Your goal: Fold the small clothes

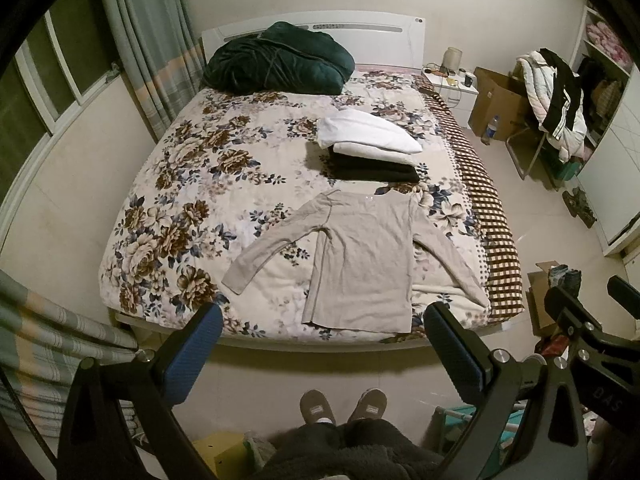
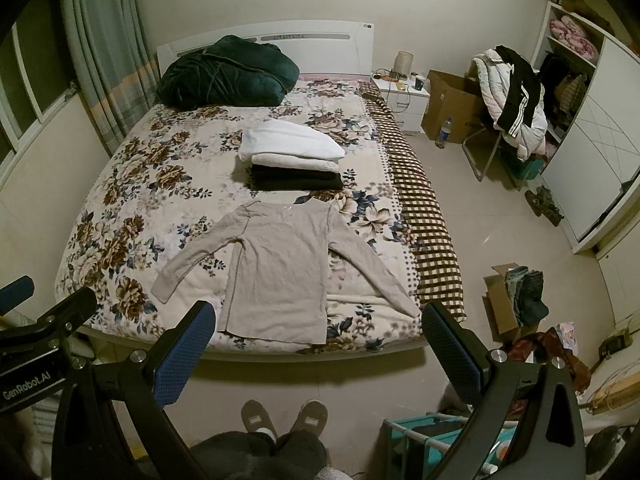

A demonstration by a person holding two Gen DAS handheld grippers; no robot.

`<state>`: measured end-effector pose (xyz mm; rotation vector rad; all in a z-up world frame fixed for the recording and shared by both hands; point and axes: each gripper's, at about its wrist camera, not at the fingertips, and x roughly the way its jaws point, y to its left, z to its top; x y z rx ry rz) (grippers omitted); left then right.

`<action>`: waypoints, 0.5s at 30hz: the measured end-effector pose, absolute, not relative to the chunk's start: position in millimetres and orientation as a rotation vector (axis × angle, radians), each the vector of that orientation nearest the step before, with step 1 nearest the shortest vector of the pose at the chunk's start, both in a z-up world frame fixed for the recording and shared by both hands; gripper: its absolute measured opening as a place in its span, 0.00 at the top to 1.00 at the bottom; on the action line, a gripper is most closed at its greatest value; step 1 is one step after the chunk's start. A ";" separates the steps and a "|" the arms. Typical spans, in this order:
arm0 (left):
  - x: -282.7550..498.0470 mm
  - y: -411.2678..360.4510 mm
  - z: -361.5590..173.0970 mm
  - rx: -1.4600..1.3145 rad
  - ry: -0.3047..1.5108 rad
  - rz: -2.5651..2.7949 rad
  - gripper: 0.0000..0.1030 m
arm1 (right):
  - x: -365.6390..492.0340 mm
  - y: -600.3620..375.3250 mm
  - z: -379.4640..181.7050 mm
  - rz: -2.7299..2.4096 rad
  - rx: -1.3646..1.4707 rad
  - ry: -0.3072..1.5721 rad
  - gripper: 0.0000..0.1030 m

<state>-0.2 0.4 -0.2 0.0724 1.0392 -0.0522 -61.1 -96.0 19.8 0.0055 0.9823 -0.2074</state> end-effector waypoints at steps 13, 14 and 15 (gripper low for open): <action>-0.4 0.5 -0.3 0.071 1.038 -0.053 0.00 | -62.1 -95.7 21.4 -0.206 0.007 0.981 0.00; -0.5 0.6 -0.2 0.070 1.039 -0.055 0.00 | -62.2 -95.6 21.5 -0.207 0.006 0.981 0.00; -0.5 0.7 -0.2 0.070 1.038 -0.054 0.00 | -62.2 -95.6 21.6 -0.207 0.007 0.981 0.00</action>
